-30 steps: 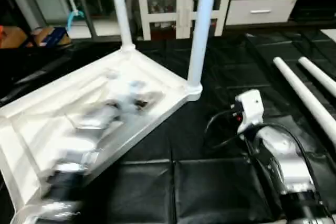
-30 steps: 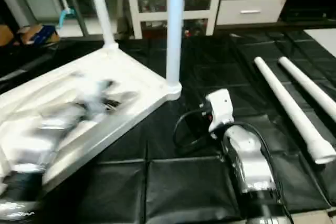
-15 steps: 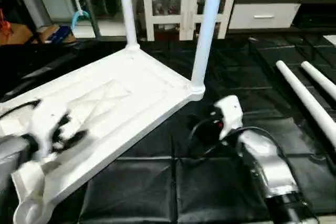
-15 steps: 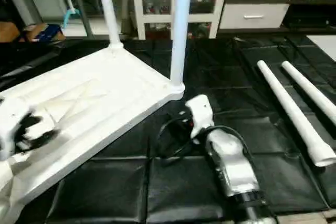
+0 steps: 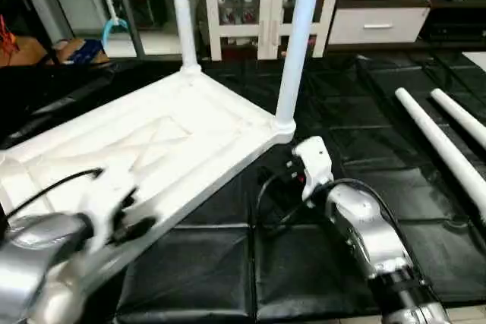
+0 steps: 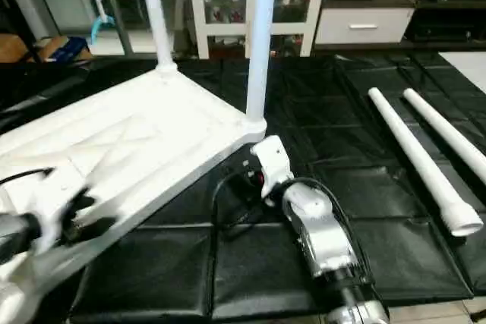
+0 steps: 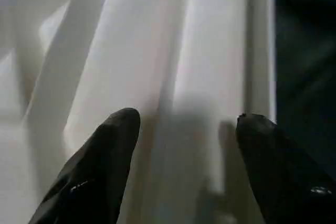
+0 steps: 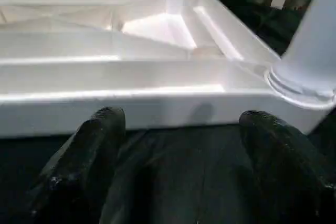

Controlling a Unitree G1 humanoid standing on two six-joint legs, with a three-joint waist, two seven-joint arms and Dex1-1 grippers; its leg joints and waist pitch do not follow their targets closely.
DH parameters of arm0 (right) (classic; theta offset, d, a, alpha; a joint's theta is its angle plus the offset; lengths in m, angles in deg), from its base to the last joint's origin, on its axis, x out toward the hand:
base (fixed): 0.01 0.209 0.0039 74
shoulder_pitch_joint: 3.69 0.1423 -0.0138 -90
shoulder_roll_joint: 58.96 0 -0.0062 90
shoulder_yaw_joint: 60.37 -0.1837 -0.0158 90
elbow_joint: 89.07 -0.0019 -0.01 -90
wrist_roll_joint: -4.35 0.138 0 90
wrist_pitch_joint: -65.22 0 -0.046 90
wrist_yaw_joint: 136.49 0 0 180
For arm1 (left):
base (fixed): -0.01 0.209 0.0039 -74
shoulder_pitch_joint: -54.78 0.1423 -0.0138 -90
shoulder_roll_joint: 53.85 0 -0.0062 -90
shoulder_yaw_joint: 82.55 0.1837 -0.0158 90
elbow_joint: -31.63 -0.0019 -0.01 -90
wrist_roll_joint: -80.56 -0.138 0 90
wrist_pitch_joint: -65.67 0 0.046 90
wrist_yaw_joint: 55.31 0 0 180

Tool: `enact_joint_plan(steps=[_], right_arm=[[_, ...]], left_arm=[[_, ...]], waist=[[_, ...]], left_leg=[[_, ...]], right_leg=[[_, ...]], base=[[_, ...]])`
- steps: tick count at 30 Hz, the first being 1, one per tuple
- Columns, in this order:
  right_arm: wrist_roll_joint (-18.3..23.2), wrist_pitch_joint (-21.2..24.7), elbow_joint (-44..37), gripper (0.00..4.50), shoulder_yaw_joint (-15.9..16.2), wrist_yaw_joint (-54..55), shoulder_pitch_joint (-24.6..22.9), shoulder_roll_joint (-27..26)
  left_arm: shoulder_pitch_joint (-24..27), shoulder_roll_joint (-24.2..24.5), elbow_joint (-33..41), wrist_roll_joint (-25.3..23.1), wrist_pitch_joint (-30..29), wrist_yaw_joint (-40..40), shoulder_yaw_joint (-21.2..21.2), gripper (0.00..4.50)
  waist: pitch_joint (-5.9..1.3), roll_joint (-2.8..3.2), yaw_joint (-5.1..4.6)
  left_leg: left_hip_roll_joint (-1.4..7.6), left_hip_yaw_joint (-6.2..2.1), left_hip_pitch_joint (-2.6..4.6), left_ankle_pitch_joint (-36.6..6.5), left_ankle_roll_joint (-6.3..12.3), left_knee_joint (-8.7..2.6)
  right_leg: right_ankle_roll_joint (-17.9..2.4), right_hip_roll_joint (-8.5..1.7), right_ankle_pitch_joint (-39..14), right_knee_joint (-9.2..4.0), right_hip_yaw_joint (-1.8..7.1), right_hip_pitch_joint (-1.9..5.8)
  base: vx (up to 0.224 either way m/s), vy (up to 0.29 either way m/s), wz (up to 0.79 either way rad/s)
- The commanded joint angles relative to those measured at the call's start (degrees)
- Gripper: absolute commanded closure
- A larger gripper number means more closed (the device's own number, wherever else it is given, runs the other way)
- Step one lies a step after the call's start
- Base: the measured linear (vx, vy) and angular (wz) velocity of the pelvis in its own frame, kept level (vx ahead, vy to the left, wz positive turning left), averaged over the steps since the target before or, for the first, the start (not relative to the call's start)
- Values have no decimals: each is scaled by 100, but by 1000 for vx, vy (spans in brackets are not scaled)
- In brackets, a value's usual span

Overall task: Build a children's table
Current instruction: Rotate table base

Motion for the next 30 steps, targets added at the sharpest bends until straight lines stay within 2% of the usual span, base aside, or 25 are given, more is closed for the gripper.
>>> enact_joint_plan(steps=[1, 2, 4, 5, 6, 9, 10, 12, 13, 14, 15, 18, 19, 20, 22, 24, 25, 26, 27, 30], right_arm=[[-35, -53, 69, 73, 32, 41, 94, 0], [-37, -61, 75, 73, 33, 46, 105, 1], [-49, -84, 95, 73, 25, 47, 116, -3], [-60, -101, 90, 73, -2, 60, 120, 7], [-56, -106, 91, 73, -18, 62, 122, 15], [-52, -106, 99, 73, -33, 64, 131, 23], [-56, -108, 90, 73, -33, 66, 123, 33], [-48, -94, 4, 73, -48, 64, 68, 72], [-48, -94, 4, 73, -48, 64, 68, 72], [-40, -95, -26, 73, -56, 59, 43, 87], [-35, -96, -42, 73, -61, 54, 30, 94], [-30, -77, -99, 73, -75, 50, -22, 137], [-30, -77, -99, 73, -75, 50, -22, 137], [-30, -69, -110, 73, -78, 52, -32, 147], [-14, -50, -136, 73, -92, 48, -52, 177], [-3, -37, -151, 73, -94, 49, -68, 194], [-2, -26, -161, 73, -90, 52, -75, 194], [3, -14, -166, 73, -87, 44, -78, 195], [17, 1, -185, 73, -70, 5, -88, 209], [130, 140, -322, 73, 5, -283, -135, 303]], left_arm=[[-154, -185, -109, 79, 37, -47, 289, 118], [-274, -324, -180, 70, 47, -96, 371, 118], [-404, -471, -273, 57, 66, -166, 461, 118], [-725, -903, -610, -31, 274, -368, 656, 118], [-880, -1122, -811, -94, 377, -505, 741, 118], [-1041, -1359, -1046, -132, 458, -638, 805, 118], [-1130, -1458, -1210, -206, 596, -713, 864, 118], [-1607, -1899, -2072, -574, 1324, -1464, 797, 118], [-1607, -1899, -2072, -574, 1324, -1464, 797, 118], [-1824, -2027, -2416, -722, 1682, -1798, 774, 118], [-1947, -2086, -2601, -800, 1886, -1990, 755, 118], [-2430, -2375, -2897, -680, 2470, -2512, 301, 118], [-2430, -2375, -2897, -680, 2470, -2512, 301, 118], [-2517, -2437, -2901, -613, 2550, -2561, 190, 118], [-2473, -2431, -2540, -381, 2488, -2202, 105, 118], [-2256, -2174, -2066, -209, 2234, -1630, 180, 118], [-2114, -1968, -1845, -125, 2082, -1309, 266, 118], [-2022, -1835, -1703, -74, 1874, -1156, 302, 99], [-1876, -1641, -1517, 35, 1551, -1000, 328, 89], [-1474, -1155, -987, 357, 712, -666, 342, 79]], waist=[[-287, 46, -10], [-289, 52, -5], [-319, 25, -9], [-321, 43, -18], [-334, 19, -5], [-355, -1, -14], [-371, -1, -4], [-389, -8, 0], [-409, -32, 18], [-419, -24, 31], [-418, -35, 29], [-417, -52, 26], [-434, -54, 44], [-420, -64, 30], [-413, -70, 37], [-417, -64, 51], [-403, -51, 46], [-405, -42, 41], [-382, -29, 35], [-359, -28, 40]], left_leg=[[282, -222, 203, -2660, -368, -584], [281, -225, 190, -2621, -364, -586], [277, -232, 148, -2420, -325, -580], [272, -223, 131, -2296, -281, -578], [263, -192, 177, -2264, -259, -544], [265, -207, 76, -1878, -133, -545], [264, -196, 95, -1798, -106, -528], [244, -178, 75, -1500, 33, -481], [251, -160, 105, -1335, 128, -455], [260, -167, 90, -1229, 163, -450], [260, -177, 43, -1109, 228, -453], [265, -169, 47, -1053, 313, -437], [283, -177, 59, -976, 340, -427], [278, -176, 33, -965, 369, -433], [286, -168, 42, -979, 414, -427], [305, -170, 45, -927, 430, -426], [304, -162, 49, -949, 446, -436], [309, -163, 63, -963, 428, -434], [302, -150, 77, -1112, 381, -450], [313, -162, 104, -1435, 172, -493]], right_leg=[[-841, -255, -2437, -484, 224, 42], [-844, -248, -2406, -483, 221, 53], [-888, -249, -2157, -441, 225, 98], [-923, -239, -2006, -434, 224, 108], [-946, -222, -1944, -457, 231, 75], [-1028, -245, -1615, -402, 228, 174], [-1046, -245, -1533, -397, 228, 170], [-1108, -236, -1277, -387, 227, 192], [-1139, -229, -1043, -386, 230, 180], [-1185, -250, -916, -358, 231, 204], [-1203, -254, -835, -345, 217, 245], [-1275, -254, -833, -352, 201, 248], [-1328, -271, -744, -331, 199, 252], [-1344, -267, -749, -329, 195, 258], [-1393, -284, -859, -336, 197, 253], [-1437, -300, -875, -318, 200, 252], [-1430, -274, -944, -324, 195, 229], [-1430, -272, -956, -309, 196, 222], [-1405, -244, -1123, -330, 195, 192], [-1343, -238, -1393, -336, 201, 180]], base=[[0, 0, 0], [0, 0, 0], [0, 0, 0], [0, 0, 0], [0, 0, 0], [0, 0, 0], [0, 0, 0], [0, 0, 0], [0, 0, 0], [0, 0, 0], [0, 0, 0], [0, 0, 0], [0, 0, 0], [0, 0, 0], [0, 0, 0], [0, 0, 0], [0, 0, 0], [0, 0, 0], [0, 0, 0], [0, 0, 0]])
